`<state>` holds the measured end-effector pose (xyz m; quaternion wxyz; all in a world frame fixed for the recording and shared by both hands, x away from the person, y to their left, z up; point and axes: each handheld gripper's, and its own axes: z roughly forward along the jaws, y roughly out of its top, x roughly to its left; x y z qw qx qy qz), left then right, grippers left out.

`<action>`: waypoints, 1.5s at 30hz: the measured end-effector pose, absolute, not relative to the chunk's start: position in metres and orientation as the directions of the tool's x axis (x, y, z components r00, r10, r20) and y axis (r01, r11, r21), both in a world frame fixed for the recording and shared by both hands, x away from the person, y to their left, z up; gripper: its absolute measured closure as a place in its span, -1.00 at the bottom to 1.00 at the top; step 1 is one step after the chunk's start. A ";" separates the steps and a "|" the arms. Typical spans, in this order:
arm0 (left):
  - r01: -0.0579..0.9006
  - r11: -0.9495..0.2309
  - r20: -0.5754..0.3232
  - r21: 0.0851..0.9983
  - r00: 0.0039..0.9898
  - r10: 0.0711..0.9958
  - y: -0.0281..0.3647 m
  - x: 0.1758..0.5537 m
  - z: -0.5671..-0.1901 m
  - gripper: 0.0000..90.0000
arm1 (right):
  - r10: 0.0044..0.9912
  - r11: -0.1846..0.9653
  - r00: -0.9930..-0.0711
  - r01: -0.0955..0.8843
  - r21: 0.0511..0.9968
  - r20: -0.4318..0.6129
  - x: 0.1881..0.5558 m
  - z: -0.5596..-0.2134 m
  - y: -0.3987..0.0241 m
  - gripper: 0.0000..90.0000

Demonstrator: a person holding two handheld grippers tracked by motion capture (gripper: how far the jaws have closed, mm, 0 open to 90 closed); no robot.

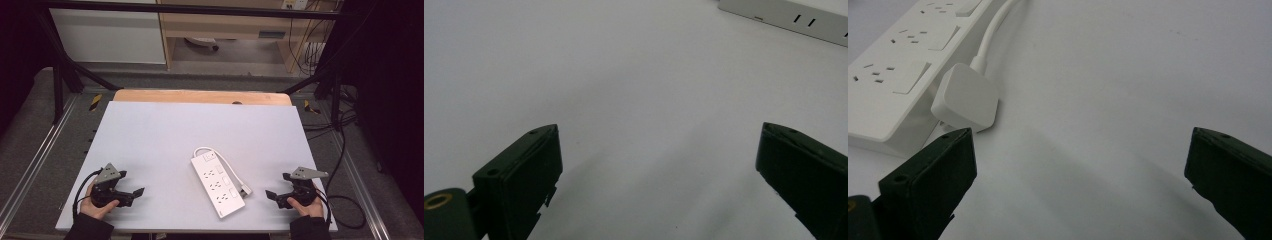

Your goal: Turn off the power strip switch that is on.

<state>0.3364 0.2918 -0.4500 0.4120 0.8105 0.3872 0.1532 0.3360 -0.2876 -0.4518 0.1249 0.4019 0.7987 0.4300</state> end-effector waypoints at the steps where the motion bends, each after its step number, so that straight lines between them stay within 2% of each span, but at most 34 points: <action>1: 0.499 -0.361 -0.069 0.788 0.654 0.754 0.292 0.336 -0.449 -0.90 | 0.750 0.308 -0.645 0.534 0.787 0.145 0.336 -0.452 -0.287 -0.98; 45: 0.500 -0.360 -0.063 0.788 0.646 0.761 0.290 0.336 -0.449 -0.89 | 0.745 0.316 -0.649 0.544 0.777 0.152 0.337 -0.451 -0.280 -0.97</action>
